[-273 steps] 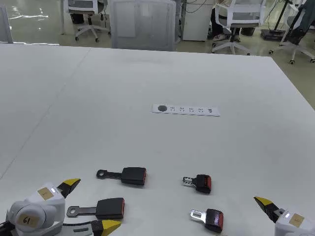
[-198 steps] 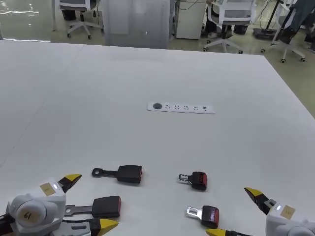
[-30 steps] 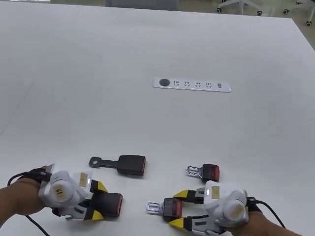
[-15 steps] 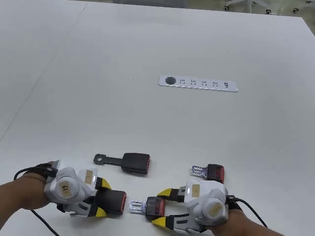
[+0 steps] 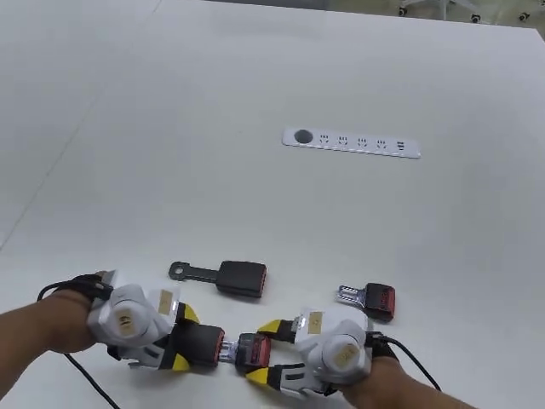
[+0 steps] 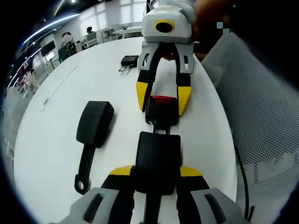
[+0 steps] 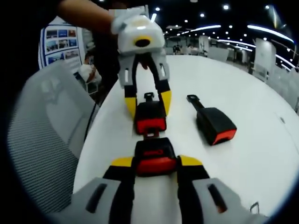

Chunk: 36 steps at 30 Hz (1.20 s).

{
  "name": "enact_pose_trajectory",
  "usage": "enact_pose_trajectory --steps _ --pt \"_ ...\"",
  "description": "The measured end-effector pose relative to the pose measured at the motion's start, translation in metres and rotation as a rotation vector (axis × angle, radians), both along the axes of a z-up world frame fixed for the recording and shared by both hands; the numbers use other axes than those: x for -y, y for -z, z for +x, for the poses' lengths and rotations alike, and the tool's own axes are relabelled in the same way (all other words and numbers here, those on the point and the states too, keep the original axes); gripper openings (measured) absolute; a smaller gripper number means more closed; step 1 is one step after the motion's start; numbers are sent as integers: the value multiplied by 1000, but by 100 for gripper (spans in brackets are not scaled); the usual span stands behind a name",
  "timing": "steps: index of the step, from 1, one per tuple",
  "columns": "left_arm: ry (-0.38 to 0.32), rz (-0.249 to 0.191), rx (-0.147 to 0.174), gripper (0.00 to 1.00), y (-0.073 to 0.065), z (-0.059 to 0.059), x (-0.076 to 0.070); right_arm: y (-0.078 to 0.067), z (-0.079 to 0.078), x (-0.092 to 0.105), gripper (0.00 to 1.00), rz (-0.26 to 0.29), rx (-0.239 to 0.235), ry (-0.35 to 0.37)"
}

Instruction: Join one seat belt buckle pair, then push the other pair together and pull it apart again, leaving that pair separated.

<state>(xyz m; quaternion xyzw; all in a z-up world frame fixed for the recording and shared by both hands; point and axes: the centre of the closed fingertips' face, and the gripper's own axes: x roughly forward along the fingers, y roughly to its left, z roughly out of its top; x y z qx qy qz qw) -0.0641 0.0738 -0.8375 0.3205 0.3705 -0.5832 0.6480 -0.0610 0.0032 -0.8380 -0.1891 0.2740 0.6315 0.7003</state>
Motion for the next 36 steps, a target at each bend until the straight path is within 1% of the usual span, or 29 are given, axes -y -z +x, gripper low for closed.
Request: enact_pose_trajectory --steps 1,3,8,9,15,20,22,23,24,29,36 --pt "-3 -1 0 35 0 0 0 0 -1 1 34 7 -9 6" --pt "-4 1 2 35 -1 -1 1 0 -1 -1 34 0 -3 4" --pt "14 13 5 35 -1 -1 1 1 -1 -6 34 -16 -7 32" --pt "19 15 5 34 -1 -1 1 1 -1 -7 34 -21 -2 31" --pt "33 18 8 34 -1 -1 1 -1 -1 -13 34 -24 -13 25" --pt "45 22 9 34 0 -1 1 -1 -2 -19 34 -28 -9 24" --pt "57 28 9 34 1 -1 -1 -1 -1 -18 34 -40 -6 27" --pt "61 20 15 34 1 -1 1 -3 -2 -19 34 -38 -3 24" --pt "61 20 11 34 1 -1 0 -3 -2 -18 34 -39 -2 25" --pt "70 27 13 34 1 -3 -1 -3 -3 -17 34 -44 -1 25" --pt "71 17 12 34 1 -4 -3 -4 -3 -17 34 -41 6 13"
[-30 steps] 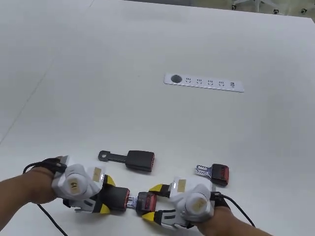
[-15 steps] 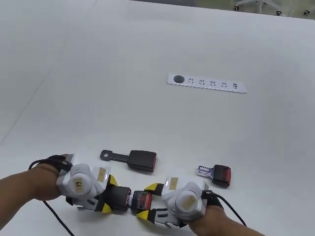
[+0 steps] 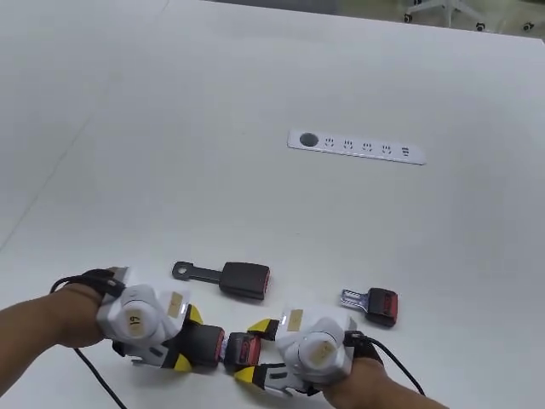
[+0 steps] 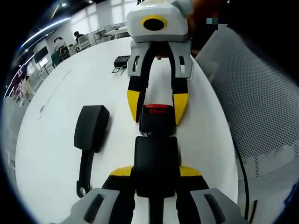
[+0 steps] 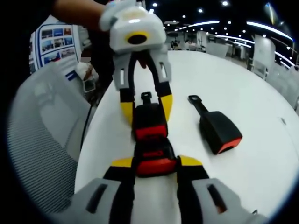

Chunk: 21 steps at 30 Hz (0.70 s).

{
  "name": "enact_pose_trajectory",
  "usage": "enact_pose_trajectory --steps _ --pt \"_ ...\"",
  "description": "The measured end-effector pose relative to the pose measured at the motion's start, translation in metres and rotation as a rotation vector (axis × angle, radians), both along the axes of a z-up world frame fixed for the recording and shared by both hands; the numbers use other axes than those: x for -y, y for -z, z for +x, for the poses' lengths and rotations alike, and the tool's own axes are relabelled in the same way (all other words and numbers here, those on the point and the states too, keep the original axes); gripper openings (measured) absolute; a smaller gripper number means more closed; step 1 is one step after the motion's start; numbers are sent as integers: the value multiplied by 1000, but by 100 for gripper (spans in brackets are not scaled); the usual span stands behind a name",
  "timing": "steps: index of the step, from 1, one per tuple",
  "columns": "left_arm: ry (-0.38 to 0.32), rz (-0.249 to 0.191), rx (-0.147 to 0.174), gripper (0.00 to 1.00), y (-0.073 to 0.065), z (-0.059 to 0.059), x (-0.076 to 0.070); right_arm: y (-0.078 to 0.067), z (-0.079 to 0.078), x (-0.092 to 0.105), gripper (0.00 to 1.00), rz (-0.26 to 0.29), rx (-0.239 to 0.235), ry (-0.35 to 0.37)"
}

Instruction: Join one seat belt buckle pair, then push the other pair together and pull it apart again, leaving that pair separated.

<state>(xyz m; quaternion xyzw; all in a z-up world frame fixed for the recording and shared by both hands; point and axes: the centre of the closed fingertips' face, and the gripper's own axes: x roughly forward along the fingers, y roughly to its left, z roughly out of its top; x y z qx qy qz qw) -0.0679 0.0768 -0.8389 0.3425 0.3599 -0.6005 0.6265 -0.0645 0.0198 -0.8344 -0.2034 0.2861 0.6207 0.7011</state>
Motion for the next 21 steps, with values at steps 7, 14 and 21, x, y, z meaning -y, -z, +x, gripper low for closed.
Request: enact_pose_trajectory --steps 7,14,21 --pt "-17 -52 -4 34 -4 -1 -1 1 -3 0 33 12 11 -13" --pt "-49 -114 -9 35 -2 2 -4 1 -3 1 33 38 27 -13" --pt "-48 -148 -14 34 0 4 -6 1 -3 1 33 56 43 -21"
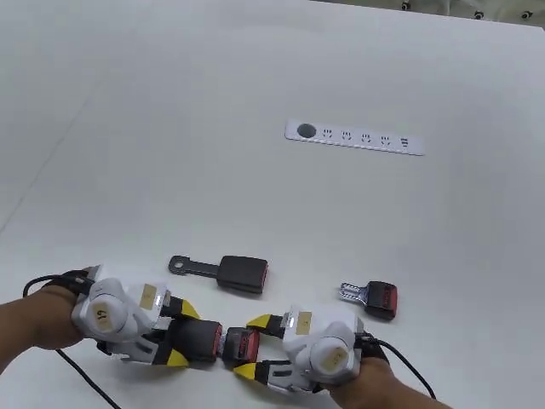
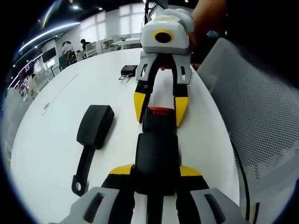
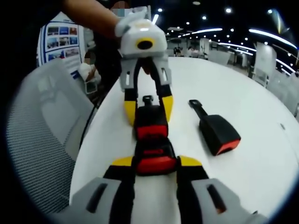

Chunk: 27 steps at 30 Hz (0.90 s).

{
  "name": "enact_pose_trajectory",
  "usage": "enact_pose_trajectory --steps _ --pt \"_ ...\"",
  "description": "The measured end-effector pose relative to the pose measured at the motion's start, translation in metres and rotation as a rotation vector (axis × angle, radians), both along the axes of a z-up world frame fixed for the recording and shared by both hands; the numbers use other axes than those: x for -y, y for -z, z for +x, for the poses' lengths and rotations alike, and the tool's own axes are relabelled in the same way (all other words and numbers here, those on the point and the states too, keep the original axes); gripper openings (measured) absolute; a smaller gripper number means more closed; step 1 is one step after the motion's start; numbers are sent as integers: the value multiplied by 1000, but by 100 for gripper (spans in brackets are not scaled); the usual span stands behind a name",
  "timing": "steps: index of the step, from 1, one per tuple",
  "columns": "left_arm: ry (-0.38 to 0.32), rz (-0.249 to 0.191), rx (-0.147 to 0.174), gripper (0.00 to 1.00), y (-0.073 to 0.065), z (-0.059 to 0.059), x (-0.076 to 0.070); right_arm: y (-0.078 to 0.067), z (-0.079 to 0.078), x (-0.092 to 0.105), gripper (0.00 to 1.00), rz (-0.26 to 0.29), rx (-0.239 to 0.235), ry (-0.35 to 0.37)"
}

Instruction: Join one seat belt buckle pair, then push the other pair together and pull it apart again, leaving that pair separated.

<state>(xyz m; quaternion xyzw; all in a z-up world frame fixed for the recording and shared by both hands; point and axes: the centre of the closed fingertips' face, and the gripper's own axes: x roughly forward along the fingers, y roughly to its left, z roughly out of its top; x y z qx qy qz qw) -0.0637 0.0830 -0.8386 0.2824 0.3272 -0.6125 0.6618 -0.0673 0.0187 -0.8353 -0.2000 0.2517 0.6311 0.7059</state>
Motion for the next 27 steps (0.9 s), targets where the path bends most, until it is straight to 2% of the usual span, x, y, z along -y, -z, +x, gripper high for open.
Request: enact_pose_trajectory --steps 3,13,18,19,21,27 --pt "-3 -15 -2 34 1 0 3 0 1 0 33 10 -15 6" --pt "-15 -50 -9 34 1 1 3 -1 1 1 33 21 5 14" --pt "-16 -55 -10 34 1 1 4 0 2 1 32 28 0 25" --pt "-15 -56 -10 34 1 1 4 -1 2 1 32 32 -14 31" --pt "-15 -57 -12 34 2 2 3 0 2 1 33 27 -1 23" --pt "-22 -62 -14 34 0 1 5 0 2 3 33 31 -13 34"
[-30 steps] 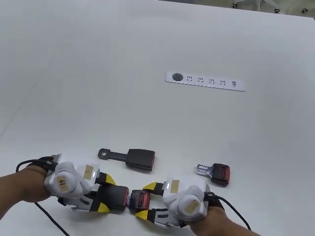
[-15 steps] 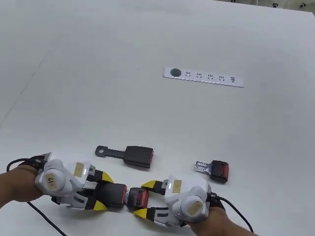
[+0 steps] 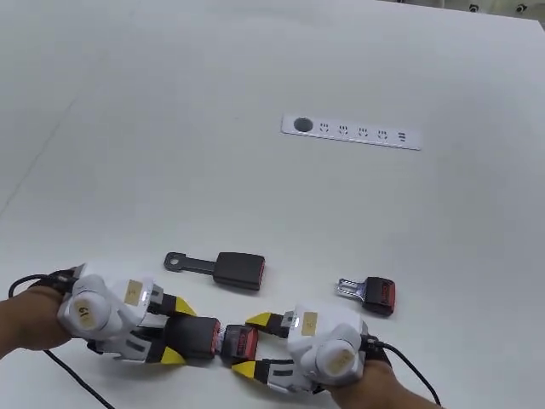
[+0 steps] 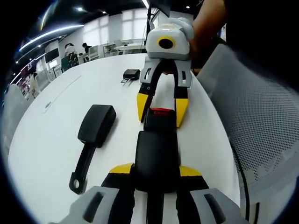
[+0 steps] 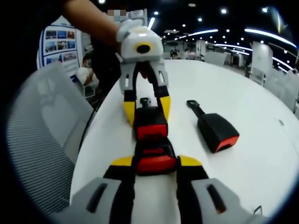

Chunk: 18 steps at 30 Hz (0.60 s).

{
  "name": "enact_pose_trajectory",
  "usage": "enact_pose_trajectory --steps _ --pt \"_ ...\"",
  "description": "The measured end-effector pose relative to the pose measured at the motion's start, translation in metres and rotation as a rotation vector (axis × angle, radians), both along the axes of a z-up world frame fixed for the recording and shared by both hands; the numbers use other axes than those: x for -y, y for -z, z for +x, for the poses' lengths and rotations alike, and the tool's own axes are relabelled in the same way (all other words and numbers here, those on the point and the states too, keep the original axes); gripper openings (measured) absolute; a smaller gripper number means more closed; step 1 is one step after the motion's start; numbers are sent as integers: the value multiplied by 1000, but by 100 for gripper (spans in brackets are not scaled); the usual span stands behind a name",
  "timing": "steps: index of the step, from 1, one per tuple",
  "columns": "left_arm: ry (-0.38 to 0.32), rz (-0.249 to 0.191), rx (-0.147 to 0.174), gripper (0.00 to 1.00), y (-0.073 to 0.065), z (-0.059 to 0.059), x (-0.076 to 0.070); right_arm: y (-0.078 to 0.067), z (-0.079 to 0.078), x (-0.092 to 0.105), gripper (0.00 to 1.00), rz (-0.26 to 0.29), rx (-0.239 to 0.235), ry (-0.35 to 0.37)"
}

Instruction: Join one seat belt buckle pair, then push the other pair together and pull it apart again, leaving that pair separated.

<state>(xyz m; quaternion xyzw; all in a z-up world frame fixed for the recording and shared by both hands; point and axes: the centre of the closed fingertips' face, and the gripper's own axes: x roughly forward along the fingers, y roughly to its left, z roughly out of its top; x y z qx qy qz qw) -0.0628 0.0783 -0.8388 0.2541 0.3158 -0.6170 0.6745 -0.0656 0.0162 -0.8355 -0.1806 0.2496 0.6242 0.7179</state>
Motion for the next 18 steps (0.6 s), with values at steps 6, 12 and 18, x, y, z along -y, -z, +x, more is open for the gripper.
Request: enact_pose_trajectory --steps 6,12,18 --pt "0 7 2 34 0 0 0 0 0 0 33 -5 0 -4" --pt "12 26 7 35 1 0 1 0 1 -1 35 -21 1 -35" --pt "11 68 7 36 2 1 2 0 0 -2 36 -45 39 -52"
